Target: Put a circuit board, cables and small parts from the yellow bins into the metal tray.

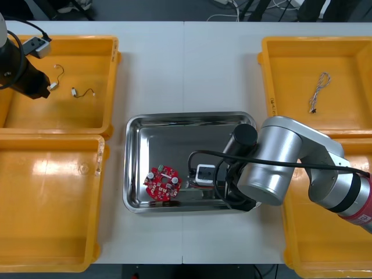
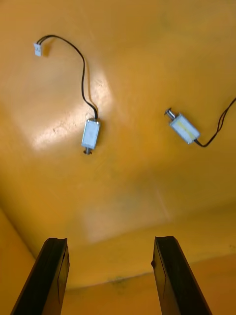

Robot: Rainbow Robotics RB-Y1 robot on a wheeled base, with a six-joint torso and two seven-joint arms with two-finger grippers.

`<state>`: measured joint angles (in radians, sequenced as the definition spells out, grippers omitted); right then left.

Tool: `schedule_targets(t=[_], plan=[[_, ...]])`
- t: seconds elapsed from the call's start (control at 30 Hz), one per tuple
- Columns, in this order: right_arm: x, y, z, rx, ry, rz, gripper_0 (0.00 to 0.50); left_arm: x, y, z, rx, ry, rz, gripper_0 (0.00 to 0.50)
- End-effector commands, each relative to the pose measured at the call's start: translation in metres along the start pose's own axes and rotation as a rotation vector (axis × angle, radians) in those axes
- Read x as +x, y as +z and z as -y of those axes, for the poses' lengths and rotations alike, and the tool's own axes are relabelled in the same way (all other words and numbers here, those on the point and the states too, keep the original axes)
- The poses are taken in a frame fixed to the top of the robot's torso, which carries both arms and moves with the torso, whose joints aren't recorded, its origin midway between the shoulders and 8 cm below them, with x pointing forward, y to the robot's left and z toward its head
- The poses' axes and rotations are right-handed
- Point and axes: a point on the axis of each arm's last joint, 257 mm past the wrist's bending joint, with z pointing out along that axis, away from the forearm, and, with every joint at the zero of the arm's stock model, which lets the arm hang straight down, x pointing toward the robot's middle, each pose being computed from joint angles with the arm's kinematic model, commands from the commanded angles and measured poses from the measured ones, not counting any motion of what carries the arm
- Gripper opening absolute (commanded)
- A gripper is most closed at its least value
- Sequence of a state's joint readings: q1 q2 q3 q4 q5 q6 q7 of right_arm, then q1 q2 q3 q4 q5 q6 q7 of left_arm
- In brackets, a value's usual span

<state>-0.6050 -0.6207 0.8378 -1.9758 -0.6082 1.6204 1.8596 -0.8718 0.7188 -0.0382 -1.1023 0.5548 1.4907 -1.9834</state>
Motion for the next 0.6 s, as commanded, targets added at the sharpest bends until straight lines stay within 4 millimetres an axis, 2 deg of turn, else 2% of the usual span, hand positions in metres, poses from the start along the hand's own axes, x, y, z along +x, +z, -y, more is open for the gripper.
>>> schedule_targets(t=[0.03, 0.2, 0.23, 0.27, 0.3, 0.37, 0.47, 0.5, 0.6], plan=[[-0.001, 0.002, -0.001, 0.012, -0.022, 0.005, 0.000, -0.047, -0.017, -0.005, -0.023, 0.074, 0.099, 0.500], [-0.006, 0.001, 0.002, 0.024, -0.027, 0.021, 0.000, -0.055, -0.007, -0.008, -0.033, 0.102, 0.116, 0.500], [-0.006, 0.001, 0.003, 0.028, -0.027, 0.021, 0.030, -0.056, -0.006, -0.011, -0.037, 0.106, 0.117, 0.500], [-0.007, 0.001, 0.004, 0.036, -0.029, 0.022, 0.125, -0.057, -0.003, -0.012, -0.041, 0.118, 0.122, 0.500], [-0.008, 0.000, 0.006, 0.043, -0.029, 0.023, 0.257, -0.060, -0.001, -0.014, -0.048, 0.123, 0.131, 0.500], [-0.011, 0.000, 0.006, 0.049, -0.031, 0.027, 0.377, -0.063, 0.002, -0.015, -0.052, 0.126, 0.142, 0.500], [-0.015, -0.001, 0.007, 0.057, -0.027, 0.033, 0.486, -0.066, 0.007, -0.012, -0.053, 0.131, 0.151, 0.500], [-0.016, -0.002, 0.008, 0.057, -0.026, 0.036, 0.500, -0.068, 0.006, -0.012, -0.056, 0.134, 0.156, 0.500], [-0.018, -0.004, 0.011, 0.059, -0.019, 0.043, 0.500, -0.070, 0.007, -0.011, -0.060, 0.145, 0.163, 0.500]])
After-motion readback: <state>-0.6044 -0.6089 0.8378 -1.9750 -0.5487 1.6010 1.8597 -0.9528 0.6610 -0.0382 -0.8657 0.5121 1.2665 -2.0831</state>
